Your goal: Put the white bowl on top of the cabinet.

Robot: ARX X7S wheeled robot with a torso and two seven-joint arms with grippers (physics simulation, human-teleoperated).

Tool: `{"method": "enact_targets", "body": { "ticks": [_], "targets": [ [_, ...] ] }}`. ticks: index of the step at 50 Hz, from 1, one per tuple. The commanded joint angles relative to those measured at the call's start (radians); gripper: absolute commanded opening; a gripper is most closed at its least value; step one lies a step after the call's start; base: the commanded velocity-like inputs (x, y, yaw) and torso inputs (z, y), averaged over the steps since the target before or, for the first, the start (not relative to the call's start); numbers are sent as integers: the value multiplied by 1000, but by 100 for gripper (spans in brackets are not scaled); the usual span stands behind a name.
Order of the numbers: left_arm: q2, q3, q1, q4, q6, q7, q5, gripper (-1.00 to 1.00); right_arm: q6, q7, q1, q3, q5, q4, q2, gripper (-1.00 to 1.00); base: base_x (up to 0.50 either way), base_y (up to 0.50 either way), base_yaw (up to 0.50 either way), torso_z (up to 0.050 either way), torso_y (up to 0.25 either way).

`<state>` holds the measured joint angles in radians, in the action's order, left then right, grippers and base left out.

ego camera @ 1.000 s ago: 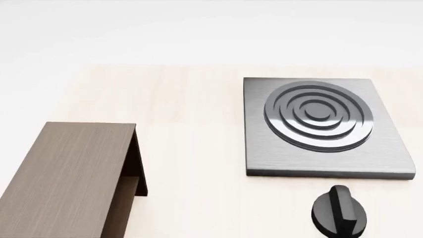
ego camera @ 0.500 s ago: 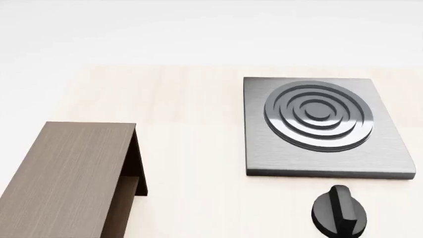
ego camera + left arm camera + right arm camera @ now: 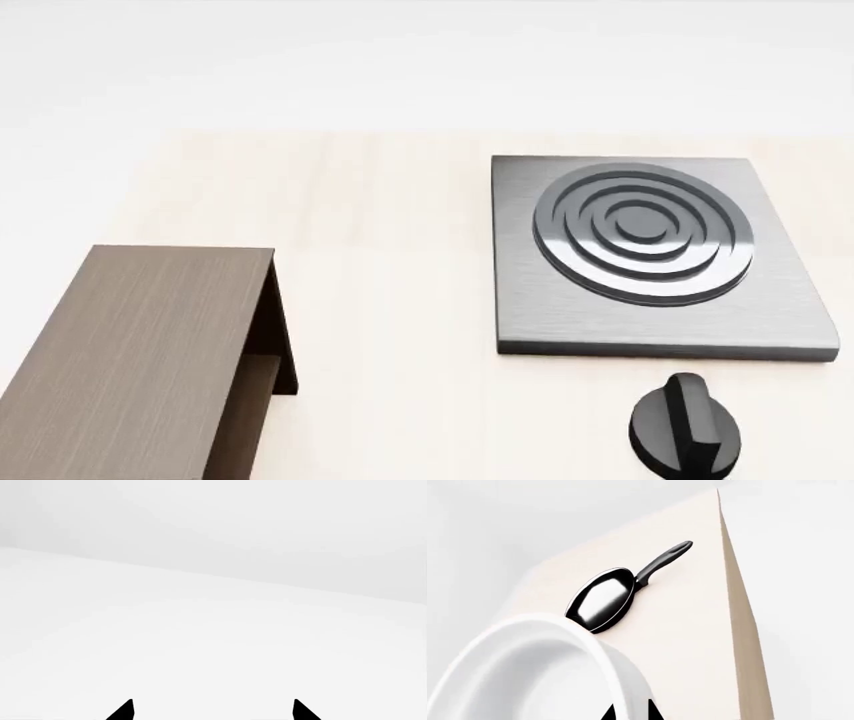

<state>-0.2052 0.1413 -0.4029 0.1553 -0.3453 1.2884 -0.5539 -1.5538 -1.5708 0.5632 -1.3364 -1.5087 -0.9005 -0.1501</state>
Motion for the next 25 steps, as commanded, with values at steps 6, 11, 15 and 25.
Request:
{"method": "enact_targets", "body": {
  "ticks": [6,11,15,25],
  "targets": [
    [19,16,-4,2,-8,-26,23,100,-17,0,103,89,93,14,-7,-100,0,0,0,0,2],
    [18,16,-5,5,-7,-24,24,100,-17,0,122,137,145,30,-23,-100,0,0,0,0,0],
    [18,16,-5,4,-7,-23,24,100,-17,0,137,171,171,41,-29,-100,0,0,0,0,3],
    [17,16,-3,1,-8,-25,22,100,-17,0,210,234,219,56,-69,-100,0,0,0,0,1]
  ]
}}
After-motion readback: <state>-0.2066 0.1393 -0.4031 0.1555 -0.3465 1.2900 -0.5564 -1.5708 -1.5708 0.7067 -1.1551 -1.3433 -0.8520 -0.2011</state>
